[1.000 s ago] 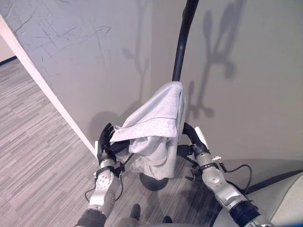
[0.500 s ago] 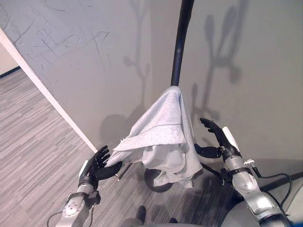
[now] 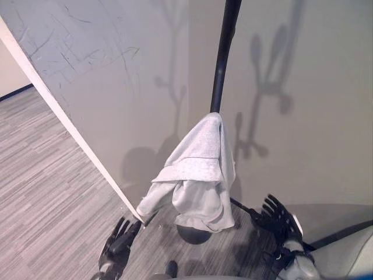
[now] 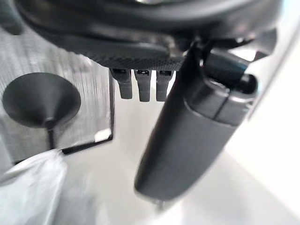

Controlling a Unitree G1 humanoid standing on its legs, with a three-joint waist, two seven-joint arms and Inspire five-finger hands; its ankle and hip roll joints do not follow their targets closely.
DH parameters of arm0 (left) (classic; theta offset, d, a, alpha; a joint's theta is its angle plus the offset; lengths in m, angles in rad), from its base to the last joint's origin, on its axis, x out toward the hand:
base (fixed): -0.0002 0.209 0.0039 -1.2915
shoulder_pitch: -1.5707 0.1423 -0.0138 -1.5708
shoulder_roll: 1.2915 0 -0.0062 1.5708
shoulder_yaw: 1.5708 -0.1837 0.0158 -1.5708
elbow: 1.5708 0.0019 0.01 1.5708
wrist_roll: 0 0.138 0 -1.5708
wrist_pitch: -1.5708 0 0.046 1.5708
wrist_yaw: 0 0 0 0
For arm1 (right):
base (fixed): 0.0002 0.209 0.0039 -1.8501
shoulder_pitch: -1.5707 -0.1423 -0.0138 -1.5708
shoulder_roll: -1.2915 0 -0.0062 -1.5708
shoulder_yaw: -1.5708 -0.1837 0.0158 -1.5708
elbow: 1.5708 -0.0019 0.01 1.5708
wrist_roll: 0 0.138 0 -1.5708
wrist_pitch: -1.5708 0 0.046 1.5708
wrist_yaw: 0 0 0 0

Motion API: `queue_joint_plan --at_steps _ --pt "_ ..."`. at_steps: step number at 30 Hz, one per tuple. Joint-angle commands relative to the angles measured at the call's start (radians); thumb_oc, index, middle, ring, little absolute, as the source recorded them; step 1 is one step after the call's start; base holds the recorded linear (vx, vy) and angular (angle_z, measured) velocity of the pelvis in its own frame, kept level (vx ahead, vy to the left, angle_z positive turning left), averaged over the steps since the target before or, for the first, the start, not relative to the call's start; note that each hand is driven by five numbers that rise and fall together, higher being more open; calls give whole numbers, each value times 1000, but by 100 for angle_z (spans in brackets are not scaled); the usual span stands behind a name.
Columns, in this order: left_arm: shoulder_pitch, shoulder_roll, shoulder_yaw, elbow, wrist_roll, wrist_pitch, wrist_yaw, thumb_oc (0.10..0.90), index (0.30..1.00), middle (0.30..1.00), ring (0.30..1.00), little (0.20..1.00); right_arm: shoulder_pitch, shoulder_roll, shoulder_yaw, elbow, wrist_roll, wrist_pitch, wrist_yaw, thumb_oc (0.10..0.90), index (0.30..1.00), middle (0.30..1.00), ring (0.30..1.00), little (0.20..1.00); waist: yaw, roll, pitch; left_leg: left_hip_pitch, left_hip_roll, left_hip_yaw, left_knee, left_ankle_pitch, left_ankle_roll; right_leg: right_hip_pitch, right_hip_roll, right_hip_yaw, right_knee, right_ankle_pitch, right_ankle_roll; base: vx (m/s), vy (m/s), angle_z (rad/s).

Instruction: Hang the clothes on the sofa on the clothes rack.

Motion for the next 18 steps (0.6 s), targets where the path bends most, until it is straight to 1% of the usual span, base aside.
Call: queue_joint_plan --at_steps 1,3,4,5,6,7,8,10,11,12,13,15,18 --pt "-65 53 82 163 -63 -12 62 800 900 900 900 900 -47 34 -5 54 248 -7 11 800 900 900 900 900 9 -45 -13 -8 -38 7 8 -45 19 18 -69 32 13 -22 85 0 0 0" --pt "-69 56 94 264 -17 -8 102 800 900 900 900 900 -67 69 4 182 313 30 0 800 900 900 900 900 12 -47 -16 -8 -38 5 8 -45 16 19 -68 28 13 -23 82 16 -15 4" --pt "-72 58 96 267 -16 -8 101 800 900 900 900 900 -72 68 3 188 316 30 4 800 900 900 900 900 12 -48 -14 -8 -38 4 8 -45 16 19 -68 28 13 -23 82 10 -8 4" --pt "-71 58 88 323 44 1 123 800 900 900 900 900 -81 85 -4 274 347 54 -2 800 900 900 900 900 14 -47 -17 -8 -38 3 8 -45 15 20 -67 27 12 -23 80 13 -12 4" --pt "-76 54 71 380 113 9 145 800 900 900 900 900 -110 101 -25 416 384 87 -10 800 900 900 900 900 17 -49 -19 -8 -39 1 8 -45 14 20 -66 24 12 -23 78 15 -16 6" --pt "-81 43 40 414 178 9 165 800 900 900 900 900 -135 107 -27 533 370 118 -7 800 900 900 900 900 22 -50 -19 -8 -39 -1 8 -45 14 22 -66 18 13 -24 76 13 -13 9" --pt "-82 43 40 415 180 8 166 800 900 900 900 900 -138 105 -29 538 370 118 -4 800 900 900 900 900 22 -49 -18 -8 -40 -2 8 -45 14 22 -66 17 13 -24 76 2 -8 13" --pt "-89 26 0 434 254 16 174 800 900 900 900 900 -154 101 -33 635 328 152 4 800 900 900 900 900 27 -48 -19 -9 -41 -6 8 -43 15 23 -65 10 14 -24 75 -2 -3 17" --pt "-89 26 0 434 254 16 174 800 900 900 900 900 -155 101 -33 636 328 152 4 800 900 900 900 900 27 -48 -19 -9 -41 -6 8 -43 15 23 -65 10 14 -24 75 -5 -4 9" --pt "-98 15 -48 425 309 18 172 800 900 900 900 900 -158 97 -31 700 317 188 15 800 900 900 900 900 29 -47 -21 -11 -42 -11 8 -42 16 24 -65 4 13 -25 75 0 0 0" --pt "-104 9 -81 416 345 17 170 800 900 900 900 900 -160 94 -35 716 317 199 25 800 900 900 900 900 28 -45 -24 -12 -42 -14 8 -41 16 25 -65 0 13 -26 75 -7 1 3" --pt "-114 7 -126 400 409 13 166 800 900 900 900 900 -162 90 -41 719 323 202 40 800 900 900 900 900 27 -42 -27 -14 -43 -20 8 -38 15 26 -65 -9 13 -27 74 -2 4 8" --pt "-127 8 -157 380 426 12 173 800 900 900 900 900 -170 84 -37 707 305 199 40 800 900 900 900 900 25 -40 -30 -17 -43 -24 8 -36 14 26 -65 -16 13 -28 74 -6 4 10"
